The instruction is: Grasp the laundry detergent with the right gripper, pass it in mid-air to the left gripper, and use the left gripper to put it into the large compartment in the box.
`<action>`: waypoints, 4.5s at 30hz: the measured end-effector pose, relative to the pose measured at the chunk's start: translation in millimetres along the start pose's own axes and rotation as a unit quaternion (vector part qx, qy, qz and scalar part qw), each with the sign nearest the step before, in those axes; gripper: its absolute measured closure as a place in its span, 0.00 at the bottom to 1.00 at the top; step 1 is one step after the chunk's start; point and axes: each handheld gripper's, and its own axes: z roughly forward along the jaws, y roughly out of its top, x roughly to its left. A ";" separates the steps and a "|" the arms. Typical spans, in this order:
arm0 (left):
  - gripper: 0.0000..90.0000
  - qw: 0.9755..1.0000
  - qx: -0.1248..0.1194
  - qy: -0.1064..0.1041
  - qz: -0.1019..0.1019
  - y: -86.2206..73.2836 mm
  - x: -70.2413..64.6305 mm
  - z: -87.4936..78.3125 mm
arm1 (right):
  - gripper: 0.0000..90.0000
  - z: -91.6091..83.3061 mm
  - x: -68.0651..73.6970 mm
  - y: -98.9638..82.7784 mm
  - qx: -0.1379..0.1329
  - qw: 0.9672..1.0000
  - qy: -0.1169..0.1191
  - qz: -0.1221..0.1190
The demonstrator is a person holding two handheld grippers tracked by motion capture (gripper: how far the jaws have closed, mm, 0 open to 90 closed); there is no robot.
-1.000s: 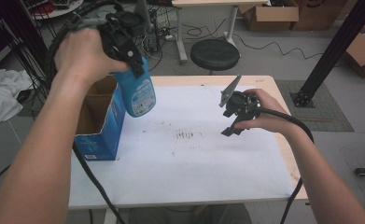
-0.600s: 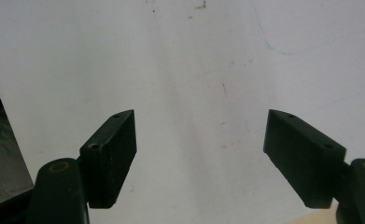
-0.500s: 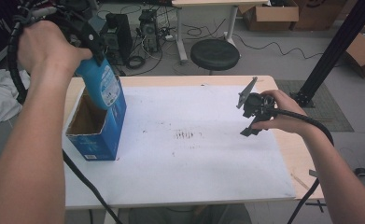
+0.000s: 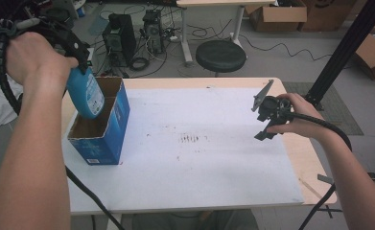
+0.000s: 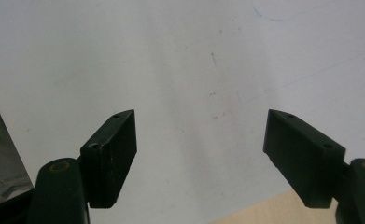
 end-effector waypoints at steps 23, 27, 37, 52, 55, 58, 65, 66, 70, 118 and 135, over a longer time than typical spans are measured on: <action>0.43 0.999 0.047 -0.018 0.000 -15.9 -4.3 89.1 | 0.29 2.5 -0.3 -9.3 -0.003 1.000 -0.005 0.006; 0.43 0.998 0.063 -0.020 -0.001 -19.4 -4.6 105.4 | 0.29 2.2 -0.4 -10.3 -0.002 1.000 -0.006 0.011; 0.43 0.997 0.080 -0.019 -0.001 -26.2 -7.4 135.7 | 0.30 5.0 -1.4 -11.5 -0.004 1.000 -0.004 0.010; 0.43 0.995 0.102 -0.019 0.003 -32.8 -10.5 163.7 | 0.30 7.2 -0.4 -11.4 -0.003 1.000 -0.003 0.008; 0.43 0.995 0.098 -0.019 0.003 -33.5 -10.7 164.6 | 0.30 7.8 0.0 -11.7 -0.002 1.000 -0.003 0.010; 0.43 0.995 0.100 -0.019 0.003 -34.3 -10.7 164.9 | 0.30 8.0 0.0 -12.3 -0.002 1.000 -0.004 0.011; 0.43 0.995 0.099 -0.020 0.005 -35.5 -10.5 164.9 | 0.30 8.3 0.9 -11.2 -0.001 1.000 0.001 0.010; 0.43 0.995 0.101 -0.018 0.006 -35.7 -11.7 164.8 | 0.31 8.4 1.9 -9.7 0.001 1.000 0.001 0.011; 0.43 0.994 0.104 -0.017 0.008 -36.0 -13.1 164.2 | 0.31 8.6 2.3 -7.8 0.000 1.000 0.002 0.007; 0.22 0.996 0.069 -0.021 0.048 -39.7 -20.0 130.1 | 0.31 1.9 8.1 -9.7 0.003 1.000 0.002 0.014; 0.10 0.974 -0.008 -0.064 0.217 -27.2 -106.6 76.5 | 0.29 -1.2 14.2 5.6 -0.001 1.000 0.007 -0.001</action>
